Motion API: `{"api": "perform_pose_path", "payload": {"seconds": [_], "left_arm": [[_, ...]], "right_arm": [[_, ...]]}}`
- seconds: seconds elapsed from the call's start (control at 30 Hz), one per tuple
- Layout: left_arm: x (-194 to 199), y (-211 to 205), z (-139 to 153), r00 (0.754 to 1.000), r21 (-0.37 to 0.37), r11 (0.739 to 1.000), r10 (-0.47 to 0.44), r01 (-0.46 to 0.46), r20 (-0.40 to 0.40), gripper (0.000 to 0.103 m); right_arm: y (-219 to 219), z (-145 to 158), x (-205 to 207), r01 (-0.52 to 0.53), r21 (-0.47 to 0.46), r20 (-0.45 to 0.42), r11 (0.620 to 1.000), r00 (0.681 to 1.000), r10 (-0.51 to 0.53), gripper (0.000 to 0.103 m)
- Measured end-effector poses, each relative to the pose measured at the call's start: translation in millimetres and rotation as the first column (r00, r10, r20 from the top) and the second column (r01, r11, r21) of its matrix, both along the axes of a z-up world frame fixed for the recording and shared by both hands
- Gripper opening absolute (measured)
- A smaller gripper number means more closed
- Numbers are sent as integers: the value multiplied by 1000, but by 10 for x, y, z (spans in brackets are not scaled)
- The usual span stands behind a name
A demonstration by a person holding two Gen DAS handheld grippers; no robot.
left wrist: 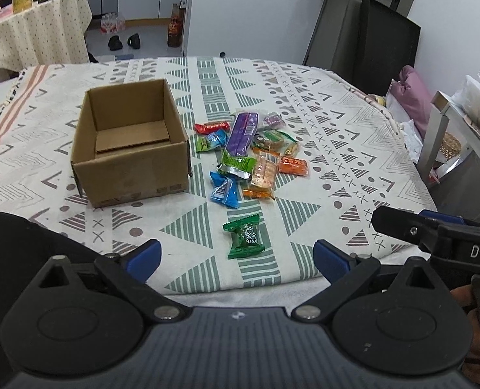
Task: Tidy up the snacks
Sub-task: 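Lower the left gripper onto the green candy and close it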
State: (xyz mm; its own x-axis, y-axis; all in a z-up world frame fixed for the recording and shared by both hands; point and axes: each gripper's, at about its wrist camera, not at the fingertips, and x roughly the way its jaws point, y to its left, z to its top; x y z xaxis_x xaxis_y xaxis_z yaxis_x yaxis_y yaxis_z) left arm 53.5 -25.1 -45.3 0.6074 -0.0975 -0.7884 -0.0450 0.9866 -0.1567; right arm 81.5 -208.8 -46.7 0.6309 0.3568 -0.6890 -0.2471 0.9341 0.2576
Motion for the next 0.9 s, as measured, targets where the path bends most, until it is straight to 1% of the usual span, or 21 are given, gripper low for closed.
{"api": "perform_pose_path", "payload": {"seconds": [0.1, 0.17, 0.2, 0.33, 0.5, 0.7, 0.77, 0.9], "left_arm": [[93, -36, -80, 1000, 3, 1000, 1, -1, -19, 100], [148, -51, -145, 999, -1, 1000, 0, 0, -34, 100], [175, -59, -180, 999, -3, 1000, -1, 1, -42, 99], [281, -107, -330, 997, -6, 1000, -2, 1, -80, 94], [419, -156, -522, 992, -24, 1000, 9, -13, -126, 87], [587, -182, -760, 983, -47, 998, 30, -39, -179, 71], [643, -192, -826, 982, -47, 998, 39, -49, -187, 66], [768, -214, -935, 980, -44, 997, 54, -64, -192, 61]], "right_arm": [[-37, -83, 91, 5, 19, -29, 1000, 1000, -5, 103], [-55, -130, 134, 9, 32, -42, 999, 999, -8, 101], [-59, -149, 160, 9, 34, -48, 999, 999, -7, 98], [-64, -253, 268, 6, 41, -78, 999, 997, -3, 92], [-90, -359, 389, 14, 67, -116, 998, 993, -6, 90], [-134, -507, 506, 33, 105, -169, 994, 986, -15, 79], [-139, -548, 554, 41, 115, -182, 993, 983, -19, 78], [-120, -637, 647, 45, 128, -210, 991, 977, -17, 74]]}}
